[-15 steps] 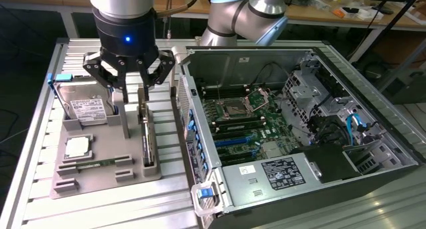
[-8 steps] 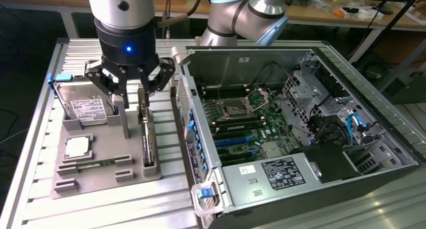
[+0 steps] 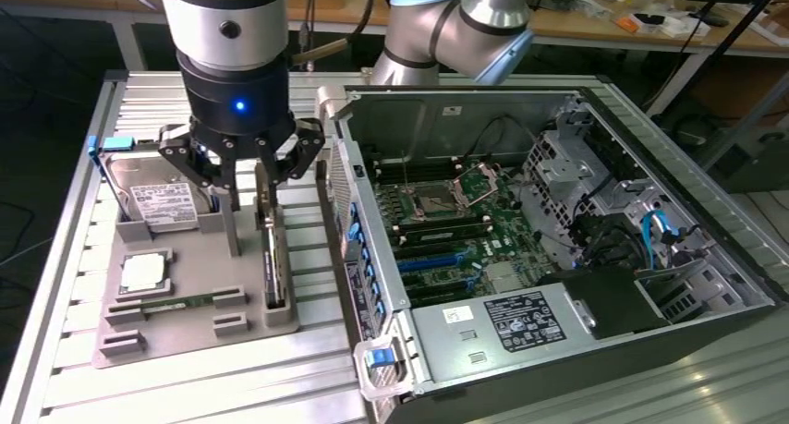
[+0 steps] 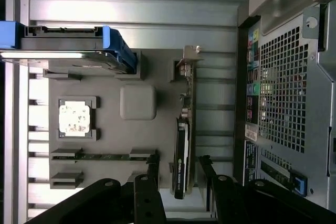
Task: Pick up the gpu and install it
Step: 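Pick up the gpu and move the gpu toward the slot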
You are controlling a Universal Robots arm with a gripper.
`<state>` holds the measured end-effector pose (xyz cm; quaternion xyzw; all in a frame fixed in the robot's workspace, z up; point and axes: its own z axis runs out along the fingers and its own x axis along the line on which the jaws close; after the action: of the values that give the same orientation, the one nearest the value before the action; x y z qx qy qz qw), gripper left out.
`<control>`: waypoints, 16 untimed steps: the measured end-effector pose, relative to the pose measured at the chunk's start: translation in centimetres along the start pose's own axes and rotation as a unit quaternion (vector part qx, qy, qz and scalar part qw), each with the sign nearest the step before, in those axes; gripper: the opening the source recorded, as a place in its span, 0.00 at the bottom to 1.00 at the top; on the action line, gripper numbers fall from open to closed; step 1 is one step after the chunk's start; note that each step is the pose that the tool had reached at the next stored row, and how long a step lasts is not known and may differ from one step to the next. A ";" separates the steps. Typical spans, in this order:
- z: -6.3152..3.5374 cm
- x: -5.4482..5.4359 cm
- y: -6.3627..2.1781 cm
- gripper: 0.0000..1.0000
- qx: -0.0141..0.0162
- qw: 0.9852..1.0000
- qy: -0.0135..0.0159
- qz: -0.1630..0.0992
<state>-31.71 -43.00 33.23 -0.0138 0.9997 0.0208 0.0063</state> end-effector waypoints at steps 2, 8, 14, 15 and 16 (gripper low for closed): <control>0.22 0.0 -0.24 0.42 0.000 1.000 0.000 0.000; 1.31 -0.1 -0.51 0.42 0.001 1.000 0.000 0.000; 2.33 -0.3 -0.59 0.42 0.002 1.000 0.000 0.000; 2.49 -0.3 -0.60 0.42 0.002 1.000 0.000 0.000; 2.66 -0.3 -0.62 0.42 0.002 1.000 0.000 0.000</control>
<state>-31.33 -43.49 30.56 -0.0138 0.9997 0.0189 0.0062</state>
